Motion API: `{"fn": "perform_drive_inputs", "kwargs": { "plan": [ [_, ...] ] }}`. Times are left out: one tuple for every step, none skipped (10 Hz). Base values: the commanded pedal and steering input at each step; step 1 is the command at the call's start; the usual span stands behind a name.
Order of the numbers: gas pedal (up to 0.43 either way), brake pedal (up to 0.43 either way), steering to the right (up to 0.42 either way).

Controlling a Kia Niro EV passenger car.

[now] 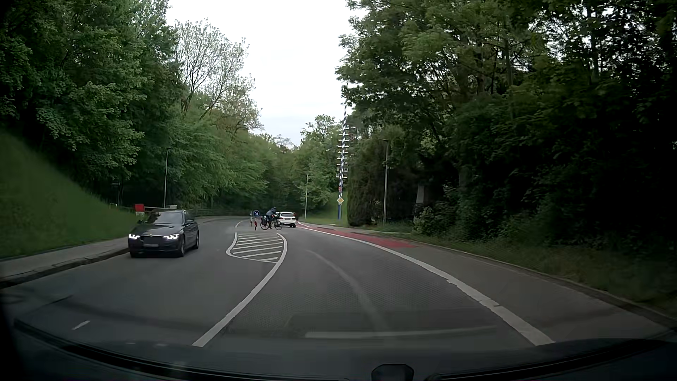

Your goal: Follow the waypoints while adhering to traffic rules and regulations

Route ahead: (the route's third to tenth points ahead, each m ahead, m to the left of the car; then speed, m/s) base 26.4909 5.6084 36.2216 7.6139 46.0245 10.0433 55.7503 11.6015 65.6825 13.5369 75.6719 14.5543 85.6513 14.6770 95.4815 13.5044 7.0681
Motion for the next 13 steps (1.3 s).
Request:
{"fn": "perform_drive_inputs", "kwargs": {
  "plan": [
    [0.28, 0.0, -0.041],
    [0.28, 0.0, -0.044],
    [0.268, 0.0, -0.044],
    [0.268, 0.0, -0.044],
    [0.268, 0.0, -0.044],
    [0.26, 0.0, -0.044],
    [0.248, 0.0, -0.042],
    [0.248, 0.0, -0.04],
    [0.228, 0.0, -0.039],
    [0.22, 0.0, -0.038],
    [0.209, 0.0, -0.038],
    [0.209, 0.0, -0.038],
    [0.22, 0.0, -0.039]
  ]
}}
